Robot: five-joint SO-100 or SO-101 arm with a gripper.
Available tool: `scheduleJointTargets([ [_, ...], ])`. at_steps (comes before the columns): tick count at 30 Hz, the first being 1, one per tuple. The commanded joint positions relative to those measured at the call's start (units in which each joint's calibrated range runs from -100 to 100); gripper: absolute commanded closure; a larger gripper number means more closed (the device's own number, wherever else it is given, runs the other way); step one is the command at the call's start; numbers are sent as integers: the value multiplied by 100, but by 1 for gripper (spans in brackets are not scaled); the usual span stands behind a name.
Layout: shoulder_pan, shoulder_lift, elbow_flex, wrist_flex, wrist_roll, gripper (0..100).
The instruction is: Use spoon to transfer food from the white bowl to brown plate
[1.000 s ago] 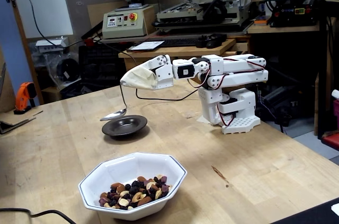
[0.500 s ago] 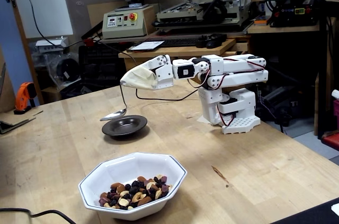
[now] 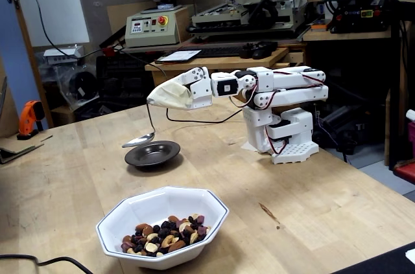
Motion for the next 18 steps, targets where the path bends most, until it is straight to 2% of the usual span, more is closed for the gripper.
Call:
scheduleJointTargets([
  [1, -7, -35, -1213, -2, 24, 96],
  [7, -7, 410, -2239, 6, 20, 96],
  [18, -7, 3371, -3735, -73, 20, 96],
])
